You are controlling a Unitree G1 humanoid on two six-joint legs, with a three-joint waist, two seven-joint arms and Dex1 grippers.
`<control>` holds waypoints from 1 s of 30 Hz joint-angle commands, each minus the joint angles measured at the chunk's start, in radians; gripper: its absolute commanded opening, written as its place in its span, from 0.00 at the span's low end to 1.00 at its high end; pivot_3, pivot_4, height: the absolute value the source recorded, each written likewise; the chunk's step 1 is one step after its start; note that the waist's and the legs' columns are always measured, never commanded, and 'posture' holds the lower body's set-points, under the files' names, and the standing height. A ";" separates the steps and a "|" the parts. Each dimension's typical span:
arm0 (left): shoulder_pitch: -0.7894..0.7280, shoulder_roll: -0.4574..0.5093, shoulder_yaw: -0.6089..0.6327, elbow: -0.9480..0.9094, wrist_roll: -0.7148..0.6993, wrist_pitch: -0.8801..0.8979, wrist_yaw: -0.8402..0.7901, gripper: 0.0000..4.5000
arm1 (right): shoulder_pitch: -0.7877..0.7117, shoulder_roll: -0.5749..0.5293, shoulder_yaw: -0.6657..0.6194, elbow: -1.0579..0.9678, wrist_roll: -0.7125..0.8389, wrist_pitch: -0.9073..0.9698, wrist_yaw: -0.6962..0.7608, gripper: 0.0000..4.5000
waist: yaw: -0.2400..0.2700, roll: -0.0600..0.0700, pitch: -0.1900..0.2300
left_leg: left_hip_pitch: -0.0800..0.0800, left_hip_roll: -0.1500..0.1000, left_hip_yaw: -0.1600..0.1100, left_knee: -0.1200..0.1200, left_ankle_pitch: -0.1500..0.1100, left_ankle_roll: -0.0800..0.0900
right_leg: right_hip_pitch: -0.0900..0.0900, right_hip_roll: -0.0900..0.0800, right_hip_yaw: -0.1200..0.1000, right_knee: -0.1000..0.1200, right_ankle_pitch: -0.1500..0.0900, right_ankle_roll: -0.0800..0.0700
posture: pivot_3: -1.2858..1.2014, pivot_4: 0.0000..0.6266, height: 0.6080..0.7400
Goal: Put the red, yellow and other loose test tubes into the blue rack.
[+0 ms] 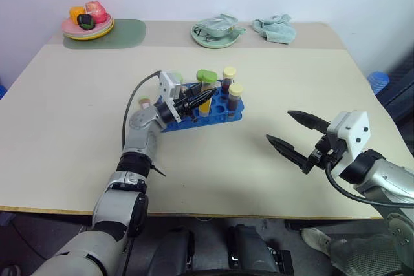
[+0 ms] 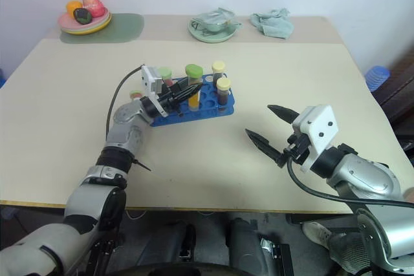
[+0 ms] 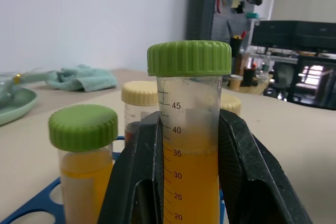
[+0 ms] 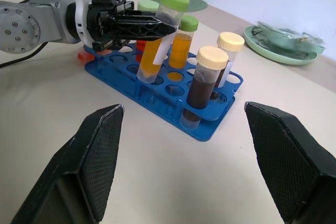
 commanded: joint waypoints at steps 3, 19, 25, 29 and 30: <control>0.015 -0.010 -0.015 0.043 0.017 0.037 -0.015 0.18 | 0.012 -0.007 -0.025 -0.033 0.009 -0.023 0.010 0.84 | 0.000 0.000 -0.001 | 0.000 0.000 0.000 0.000 0.000 0.000 | 0.000 0.000 0.000 0.000 0.000 0.000 | 0.52 0.24 1.00; -0.010 -0.005 -0.026 0.133 0.082 -0.058 0.041 0.18 | -0.036 -0.011 -0.003 -0.021 0.005 -0.010 -0.003 0.84 | -0.001 0.000 -0.006 | 0.001 0.000 0.000 0.000 0.000 0.000 | 0.001 0.000 0.000 0.000 0.000 0.000 | 0.52 0.24 1.00; -0.020 -0.016 -0.022 0.148 0.062 -0.049 0.005 0.18 | -0.050 -0.013 -0.008 -0.039 0.018 0.018 -0.017 0.84 | -0.003 0.000 -0.007 | 0.001 0.000 0.000 0.000 0.000 0.000 | 0.001 0.000 0.000 0.000 0.000 0.000 | 0.52 0.24 1.00; -0.010 -0.022 -0.011 0.124 0.033 0.000 -0.032 0.18 | -0.052 -0.013 -0.011 -0.043 0.021 0.024 -0.022 0.84 | -0.003 0.000 -0.007 | 0.001 0.000 0.000 0.000 0.000 0.001 | 0.001 0.000 0.000 0.000 0.000 0.000 | 0.52 0.24 1.00; -0.008 -0.024 -0.010 0.120 0.026 0.013 -0.045 0.18 | -0.053 -0.013 -0.011 -0.043 0.021 0.025 -0.022 0.84 | -0.002 0.000 -0.007 | 0.000 0.001 0.000 0.000 -0.001 0.001 | 0.000 0.001 0.000 0.000 0.000 0.000 | 0.52 0.24 1.00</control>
